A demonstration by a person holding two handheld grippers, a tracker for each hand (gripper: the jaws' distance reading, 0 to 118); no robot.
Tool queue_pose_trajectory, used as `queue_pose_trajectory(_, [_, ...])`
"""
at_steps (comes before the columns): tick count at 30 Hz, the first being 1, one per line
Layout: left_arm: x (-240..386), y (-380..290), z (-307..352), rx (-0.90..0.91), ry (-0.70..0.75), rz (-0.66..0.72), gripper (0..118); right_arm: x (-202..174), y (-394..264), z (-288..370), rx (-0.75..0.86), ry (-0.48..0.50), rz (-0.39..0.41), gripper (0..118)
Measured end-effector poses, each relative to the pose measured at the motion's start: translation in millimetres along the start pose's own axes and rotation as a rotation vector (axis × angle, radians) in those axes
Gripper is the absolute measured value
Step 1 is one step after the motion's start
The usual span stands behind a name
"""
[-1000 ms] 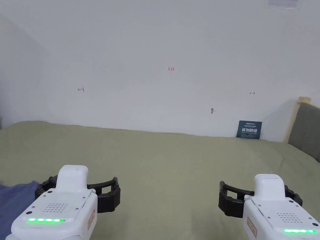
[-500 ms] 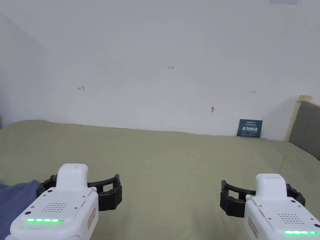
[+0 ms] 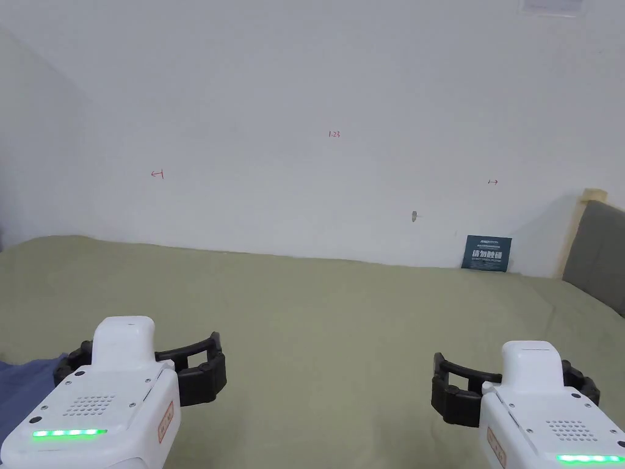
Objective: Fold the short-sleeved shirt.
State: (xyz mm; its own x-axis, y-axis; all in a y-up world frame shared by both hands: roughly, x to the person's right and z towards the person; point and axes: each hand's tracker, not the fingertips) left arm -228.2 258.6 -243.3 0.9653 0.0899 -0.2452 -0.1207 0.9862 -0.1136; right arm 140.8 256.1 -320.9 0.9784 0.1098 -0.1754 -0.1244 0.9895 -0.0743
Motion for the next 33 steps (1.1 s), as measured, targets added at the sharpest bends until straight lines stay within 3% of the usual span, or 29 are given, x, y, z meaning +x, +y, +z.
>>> queue_pose_trajectory(2, [0,0,-1,-0.003,-0.005,-0.005,118,0,0,0,-0.008,-0.027,0.026,118])
queue_pose_trajectory(8, [4,5,-3,-0.013,-0.018,-0.010,118,4,4,-3,-0.015,-0.012,0.002,118])
queue_pose_trajectory(13, [5,6,-7,-0.038,-0.025,-0.008,118,7,5,-2,-0.012,0.056,-0.003,118])
queue_pose_trajectory(18, [5,3,-5,-0.026,-0.039,-0.006,118,6,3,-2,-0.027,0.025,-0.005,117])
queue_pose_trajectory(19, [5,1,-4,-0.023,-0.032,-0.020,118,7,2,-2,-0.038,0.022,-0.014,112])
queue_pose_trajectory(20, [6,-1,-3,-0.009,-0.023,-0.040,117,8,1,-1,-0.041,0.025,-0.022,96])
queue_pose_trajectory(21, [7,-3,-1,-0.003,-0.010,-0.069,103,8,-1,0,-0.043,0.016,-0.021,43])
queue_pose_trajectory(22, [8,-6,1,0.001,-0.017,-0.076,71,7,-4,-2,-0.050,-0.010,-0.007,0])
queue_pose_trajectory(23, [10,-8,0,0.004,-0.010,-0.095,16,7,-8,-2,-0.075,-0.046,0.014,0])
queue_pose_trajectory(24, [12,-11,-2,-0.009,0.030,-0.119,1,8,-9,2,-0.064,-0.021,-0.012,0])
queue_pose_trajectory(26, [11,-18,1,0.005,0.026,-0.104,1,8,-10,4,-0.096,0.008,-0.052,0])
queue_pose_trajectory(29, [5,-18,3,-0.029,0.022,-0.072,0,-3,-5,7,-0.098,0.018,-0.014,0])
queue_pose_trajectory(33, [-27,-6,18,-0.012,0.105,-0.063,1,-42,10,-1,-0.073,0.119,0.009,0])
